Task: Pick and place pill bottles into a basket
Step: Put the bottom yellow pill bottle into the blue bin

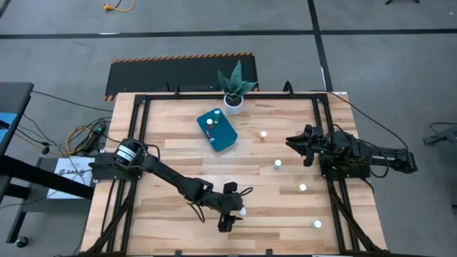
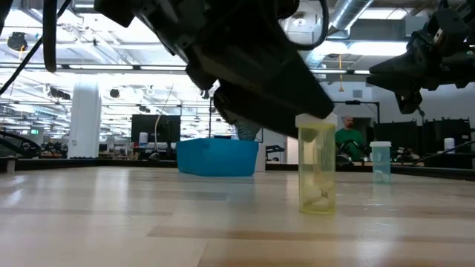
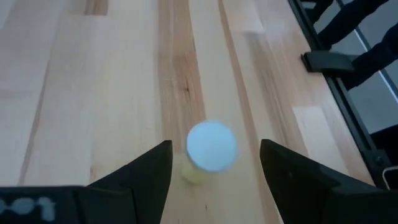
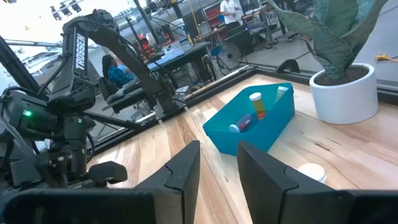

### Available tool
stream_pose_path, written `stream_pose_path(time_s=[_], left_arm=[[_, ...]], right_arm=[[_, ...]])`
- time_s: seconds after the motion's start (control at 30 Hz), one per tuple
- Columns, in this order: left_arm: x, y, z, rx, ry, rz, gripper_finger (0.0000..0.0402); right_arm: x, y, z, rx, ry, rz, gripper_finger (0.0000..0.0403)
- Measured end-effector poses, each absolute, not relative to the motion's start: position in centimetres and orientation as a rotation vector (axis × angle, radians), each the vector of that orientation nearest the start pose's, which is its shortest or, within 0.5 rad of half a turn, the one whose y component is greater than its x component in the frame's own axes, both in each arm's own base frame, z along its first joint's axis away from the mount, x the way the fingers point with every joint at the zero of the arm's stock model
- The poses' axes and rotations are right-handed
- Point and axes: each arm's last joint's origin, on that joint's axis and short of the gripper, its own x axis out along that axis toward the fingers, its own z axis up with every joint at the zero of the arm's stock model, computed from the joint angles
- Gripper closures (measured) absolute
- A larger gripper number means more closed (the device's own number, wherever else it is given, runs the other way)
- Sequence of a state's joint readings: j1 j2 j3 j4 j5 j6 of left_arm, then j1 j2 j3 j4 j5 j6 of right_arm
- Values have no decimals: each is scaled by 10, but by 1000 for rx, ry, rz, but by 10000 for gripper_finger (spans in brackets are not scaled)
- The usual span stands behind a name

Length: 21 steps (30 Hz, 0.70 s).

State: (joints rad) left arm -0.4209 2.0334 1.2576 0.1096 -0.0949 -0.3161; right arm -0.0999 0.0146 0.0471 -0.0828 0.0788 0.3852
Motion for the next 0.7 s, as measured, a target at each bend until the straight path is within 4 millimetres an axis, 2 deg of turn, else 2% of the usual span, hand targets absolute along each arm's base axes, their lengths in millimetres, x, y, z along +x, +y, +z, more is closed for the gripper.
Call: stream_pose_path(time_s=[0.13, 0.37, 0.5, 0.7], left_arm=[[399, -175, 145, -139, 690, -210, 192], [405, -177, 147, -154, 673, -205, 267], [407, -171, 148, -170, 672, -182, 304], [411, -158, 151, -233, 671, -108, 299]], right_arm=[[95, -12, 170, 385, 16, -187, 303], [95, -12, 170, 385, 24, -187, 303], [95, -12, 170, 385, 26, -188, 303], [95, -12, 169, 385, 28, -188, 303]])
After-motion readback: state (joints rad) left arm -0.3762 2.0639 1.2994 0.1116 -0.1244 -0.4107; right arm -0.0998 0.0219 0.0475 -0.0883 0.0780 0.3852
